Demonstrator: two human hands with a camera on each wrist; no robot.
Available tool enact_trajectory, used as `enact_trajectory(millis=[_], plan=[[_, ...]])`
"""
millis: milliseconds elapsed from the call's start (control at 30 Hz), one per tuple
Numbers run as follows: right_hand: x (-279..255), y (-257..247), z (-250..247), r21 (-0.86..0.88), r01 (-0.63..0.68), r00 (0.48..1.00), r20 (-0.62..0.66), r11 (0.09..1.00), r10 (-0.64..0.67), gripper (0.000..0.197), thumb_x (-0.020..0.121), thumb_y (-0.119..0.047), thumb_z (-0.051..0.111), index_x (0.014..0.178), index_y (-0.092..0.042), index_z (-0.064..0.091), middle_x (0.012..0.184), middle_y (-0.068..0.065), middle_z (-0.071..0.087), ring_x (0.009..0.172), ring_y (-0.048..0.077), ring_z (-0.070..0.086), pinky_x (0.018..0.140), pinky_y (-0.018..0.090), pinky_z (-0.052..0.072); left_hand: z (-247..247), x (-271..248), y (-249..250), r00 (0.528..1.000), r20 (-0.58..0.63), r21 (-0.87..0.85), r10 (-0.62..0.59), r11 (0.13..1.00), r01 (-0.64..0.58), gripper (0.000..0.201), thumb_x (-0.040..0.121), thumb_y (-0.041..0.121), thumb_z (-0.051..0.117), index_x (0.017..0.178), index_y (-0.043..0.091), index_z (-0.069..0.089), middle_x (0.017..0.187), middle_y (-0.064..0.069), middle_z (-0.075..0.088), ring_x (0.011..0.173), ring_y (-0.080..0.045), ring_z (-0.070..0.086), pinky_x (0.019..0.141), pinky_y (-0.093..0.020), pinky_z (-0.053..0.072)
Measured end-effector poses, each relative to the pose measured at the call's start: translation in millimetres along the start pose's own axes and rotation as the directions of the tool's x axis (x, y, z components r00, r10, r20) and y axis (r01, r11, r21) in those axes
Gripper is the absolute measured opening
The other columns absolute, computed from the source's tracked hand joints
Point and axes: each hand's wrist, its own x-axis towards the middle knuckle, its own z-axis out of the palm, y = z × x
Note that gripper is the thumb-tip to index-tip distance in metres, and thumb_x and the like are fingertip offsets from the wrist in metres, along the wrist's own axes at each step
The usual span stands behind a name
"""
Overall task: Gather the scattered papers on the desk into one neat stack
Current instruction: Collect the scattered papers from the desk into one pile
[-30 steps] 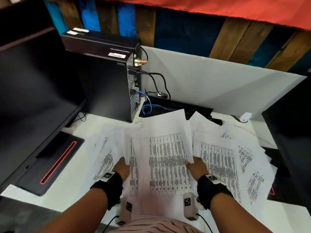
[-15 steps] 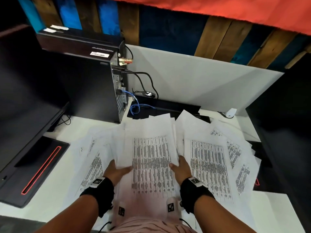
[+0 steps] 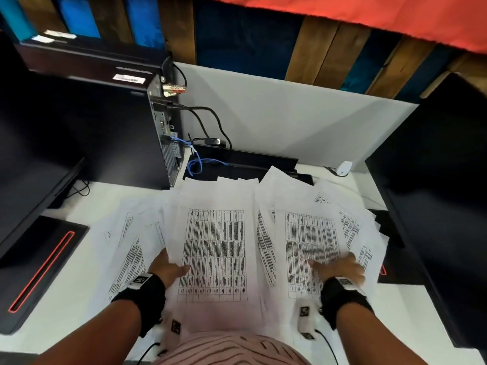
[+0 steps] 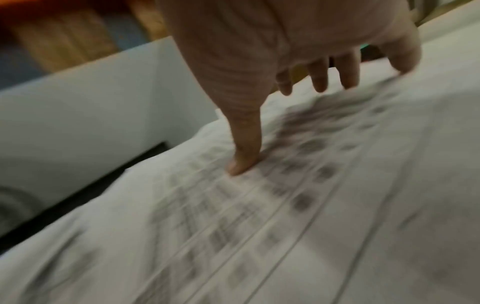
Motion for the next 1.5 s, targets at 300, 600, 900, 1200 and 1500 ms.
enact_trajectory(millis=[300, 600, 900, 1200, 1500], plan=[[48, 40, 6, 0.246, -0.029, 0.990, 0.142, 0.969, -0.006, 0.054, 0.079, -0.029, 0.072, 0.119, 0.003, 0.056, 0.118, 0.026, 0.062, 0.111, 0.040, 0.059, 0.097, 0.044, 0.047, -3, 2, -4, 1.000, -0.010, 0.043, -0.005, 0.999, 0.005, 0.091, 0.081, 0.011, 0.073, 0.152, 0.005, 0.016, 0.156, -0.016, 0.027, 0.143, -0.032, 0.029, 0.117, -0.041, 0.025], [29, 0, -32, 0.529, 0.226, 0.969, -0.040, 0.818, -0.242, 0.031, 0.080, -0.009, 0.066, 0.111, -0.008, 0.064, 0.099, 0.013, 0.066, 0.102, 0.035, 0.063, 0.087, 0.034, 0.048, -5, 4, -10, 1.000, -0.028, 0.059, 0.012, 0.998, -0.010, 0.070, 0.079, -0.001, 0.071, 0.140, 0.003, 0.038, 0.132, -0.020, 0.056, 0.124, -0.035, 0.052, 0.108, -0.042, 0.037], [-54, -60, -132, 0.662, 0.656, 0.751, -0.522, 0.364, -0.405, 0.022, 0.091, -0.015, 0.060, 0.112, -0.011, 0.063, 0.100, 0.005, 0.071, 0.088, 0.014, 0.068, 0.081, 0.028, 0.056, -4, 43, -43, 1.000, 0.005, -0.099, 0.005, 0.995, -0.004, 0.093, 0.064, 0.033, 0.078, 0.144, 0.014, 0.035, 0.143, -0.011, 0.050, 0.130, -0.031, 0.048, 0.112, -0.047, 0.034], [-61, -65, 12, 0.418, 0.510, 0.790, 0.117, 0.752, -0.601, 0.029, 0.095, -0.016, 0.051, 0.122, -0.009, 0.058, 0.116, 0.010, 0.066, 0.092, 0.021, 0.062, 0.079, 0.025, 0.049, 0, -19, -6, 0.999, -0.037, -0.212, 0.025, 0.977, -0.033, 0.106, 0.074, 0.083, 0.036, 0.153, 0.017, 0.014, 0.160, -0.008, 0.018, 0.146, -0.030, 0.022, 0.115, -0.048, 0.018], [-81, -68, 62, 0.204, 0.654, 0.645, 0.353, 0.729, -0.678, 0.020, 0.098, -0.015, 0.036, 0.102, -0.015, 0.056, 0.113, 0.014, 0.064, 0.099, 0.026, 0.061, 0.082, 0.025, 0.045, -1, -26, -8, 0.996, -0.051, -0.076, 0.076, 0.994, -0.080, 0.106, 0.067, 0.054, 0.076, 0.149, 0.013, 0.024, 0.150, -0.012, 0.042, 0.134, -0.032, 0.044, 0.111, -0.045, 0.035]])
